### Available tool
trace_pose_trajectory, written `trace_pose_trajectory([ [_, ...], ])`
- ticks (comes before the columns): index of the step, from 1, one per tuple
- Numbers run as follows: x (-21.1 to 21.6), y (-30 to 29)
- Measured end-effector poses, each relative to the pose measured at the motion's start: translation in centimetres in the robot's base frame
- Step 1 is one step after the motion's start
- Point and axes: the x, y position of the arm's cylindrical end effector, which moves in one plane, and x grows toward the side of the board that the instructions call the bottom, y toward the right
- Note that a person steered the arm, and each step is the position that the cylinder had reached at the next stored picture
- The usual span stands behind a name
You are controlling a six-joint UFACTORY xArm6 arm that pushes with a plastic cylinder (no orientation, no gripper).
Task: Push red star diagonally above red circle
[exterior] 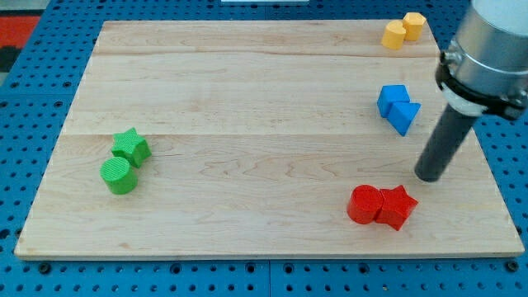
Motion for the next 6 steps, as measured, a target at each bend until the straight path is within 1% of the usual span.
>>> trace_pose_trajectory([
  [1,2.9,2.4],
  [2,4.8,3.9],
  [3,5.7,3.9],
  [5,5.8,-2.5],
  [6,6.2,-3.8],
])
